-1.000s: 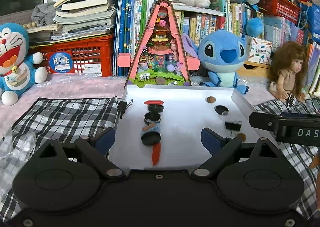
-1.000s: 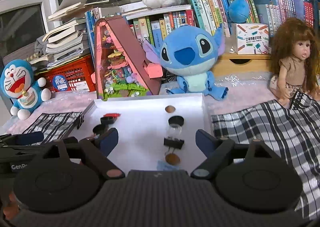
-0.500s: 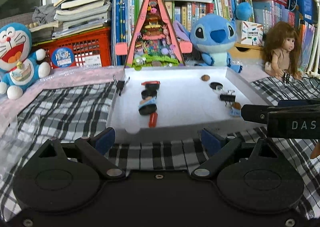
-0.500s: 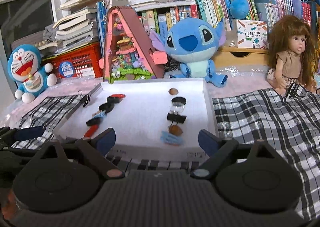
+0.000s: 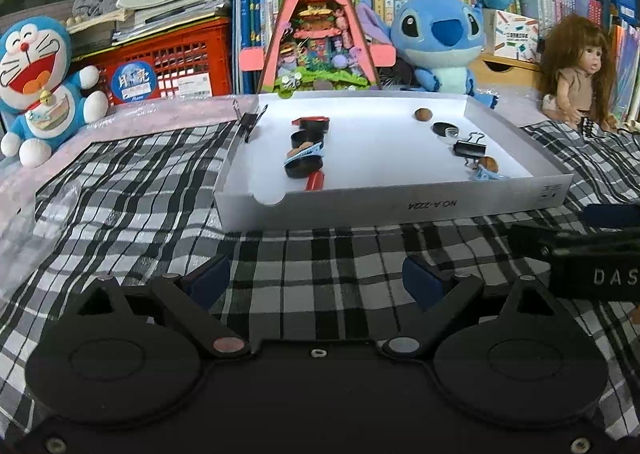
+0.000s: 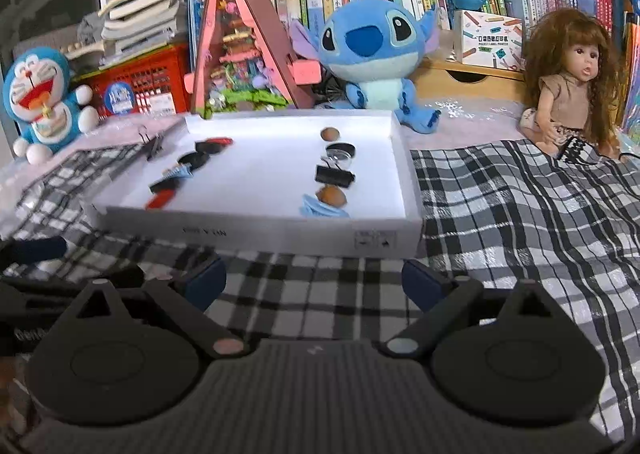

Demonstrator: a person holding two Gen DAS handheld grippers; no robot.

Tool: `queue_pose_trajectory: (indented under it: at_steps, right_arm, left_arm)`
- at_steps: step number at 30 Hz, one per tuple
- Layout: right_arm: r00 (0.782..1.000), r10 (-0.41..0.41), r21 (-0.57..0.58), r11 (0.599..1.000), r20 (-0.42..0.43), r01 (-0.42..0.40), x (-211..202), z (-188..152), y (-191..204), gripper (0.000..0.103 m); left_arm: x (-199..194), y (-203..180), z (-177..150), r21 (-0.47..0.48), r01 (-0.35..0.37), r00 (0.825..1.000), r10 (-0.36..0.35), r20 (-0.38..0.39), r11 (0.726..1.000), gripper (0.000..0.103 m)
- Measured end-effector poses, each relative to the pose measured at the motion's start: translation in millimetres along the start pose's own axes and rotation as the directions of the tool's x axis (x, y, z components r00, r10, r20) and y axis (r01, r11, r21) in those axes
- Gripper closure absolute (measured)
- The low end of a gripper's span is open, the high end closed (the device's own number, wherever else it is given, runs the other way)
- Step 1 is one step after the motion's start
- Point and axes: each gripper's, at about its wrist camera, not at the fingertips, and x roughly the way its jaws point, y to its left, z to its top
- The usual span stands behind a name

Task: Organize rigid objects

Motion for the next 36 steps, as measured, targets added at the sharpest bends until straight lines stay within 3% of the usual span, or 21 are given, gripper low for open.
queue_pose_trajectory:
  at_steps: [18, 36]
  right_arm:
    - [0.997, -0.028, -0.008, 1.0, -0.067, 0.027, 16, -12, 0, 0.0]
    - [0.997, -0.033, -0.011, 0.999, -0.072, 0.032, 17, -13, 0, 0.0]
  left_arm:
    - [20, 9, -3, -0.047, -0.022, 0.999, 0.02, -0.043, 0.999, 0.001]
    - [21, 9, -3, -0.05, -0.022, 0.999, 0.02, -0.045, 0.999, 0.0]
